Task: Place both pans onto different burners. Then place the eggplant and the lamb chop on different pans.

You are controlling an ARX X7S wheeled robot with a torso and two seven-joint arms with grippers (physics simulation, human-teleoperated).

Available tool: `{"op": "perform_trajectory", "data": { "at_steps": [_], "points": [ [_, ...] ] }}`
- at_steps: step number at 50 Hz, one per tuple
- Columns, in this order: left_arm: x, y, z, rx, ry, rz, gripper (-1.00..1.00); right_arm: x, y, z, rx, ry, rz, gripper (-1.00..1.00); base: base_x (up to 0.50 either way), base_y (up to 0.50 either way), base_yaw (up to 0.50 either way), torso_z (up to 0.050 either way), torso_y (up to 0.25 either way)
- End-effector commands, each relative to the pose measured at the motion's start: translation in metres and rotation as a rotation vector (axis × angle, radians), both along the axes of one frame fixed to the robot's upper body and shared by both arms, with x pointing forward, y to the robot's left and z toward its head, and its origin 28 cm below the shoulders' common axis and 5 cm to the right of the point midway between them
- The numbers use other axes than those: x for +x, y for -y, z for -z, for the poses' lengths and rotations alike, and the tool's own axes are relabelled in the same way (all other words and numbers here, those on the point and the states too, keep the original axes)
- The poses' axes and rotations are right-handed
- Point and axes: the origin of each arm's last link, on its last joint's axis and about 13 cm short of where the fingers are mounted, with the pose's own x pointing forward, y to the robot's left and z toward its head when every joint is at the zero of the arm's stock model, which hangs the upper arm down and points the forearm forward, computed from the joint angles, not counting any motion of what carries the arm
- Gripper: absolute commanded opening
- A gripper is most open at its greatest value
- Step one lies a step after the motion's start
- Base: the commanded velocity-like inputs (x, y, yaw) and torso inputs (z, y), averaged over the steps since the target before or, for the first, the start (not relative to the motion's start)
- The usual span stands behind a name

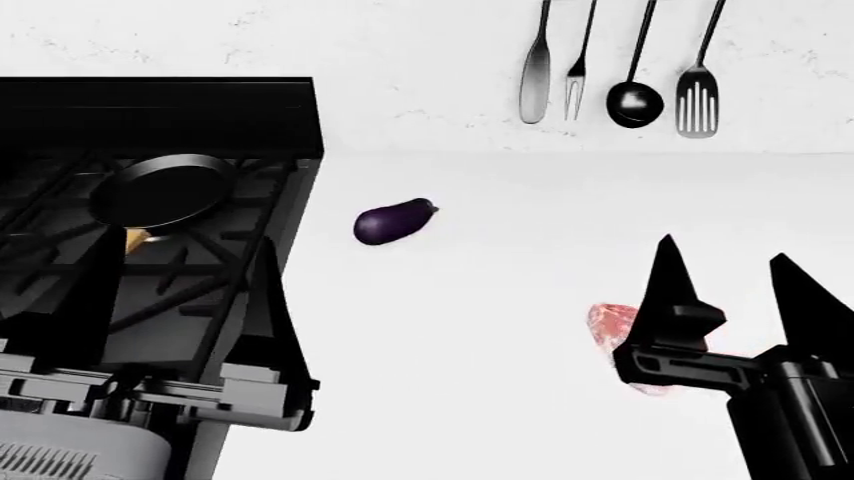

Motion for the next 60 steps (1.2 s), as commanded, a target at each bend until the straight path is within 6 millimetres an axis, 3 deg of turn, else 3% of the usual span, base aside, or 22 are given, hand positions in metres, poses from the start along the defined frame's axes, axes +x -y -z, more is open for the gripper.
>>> {"op": "perform_trajectory", "data": {
  "at_steps": [1,9,19,32,49,60],
  "points": [
    [0.001,0.0,0.0,-0.001,-0.002,-0.001,1.0,-0.001,0.0,0.001,-0.007,0.004,-0.008,1.0,0.0,0.0,0.0,0.0,0.0],
    [0.012,0.007,-0.005,0.047,-0.084,0.066,1.0,0.001,-0.001,0.003,-0.008,-0.005,-0.005,1.0,0.0,0.0,0.0,0.0,0.0],
    [0.042,0.024,-0.036,0.18,-0.154,0.144,1.0,0.004,0.001,0.005,-0.044,-0.018,0.023,1.0,0.0,0.0,0.0,0.0,0.0],
    [0.09,0.009,-0.055,0.152,-0.37,0.128,1.0,0.005,0.002,0.003,-0.041,-0.025,0.027,1.0,0.0,0.0,0.0,0.0,0.0],
    [0.124,-0.003,-0.068,0.325,-0.575,0.138,1.0,0.005,0.002,0.001,-0.042,-0.022,0.028,1.0,0.0,0.0,0.0,0.0,0.0],
    [0.158,-0.004,-0.065,0.352,-0.649,0.171,1.0,0.006,0.0,0.002,-0.045,-0.03,0.028,1.0,0.0,0.0,0.0,0.0,0.0]
  ]
}}
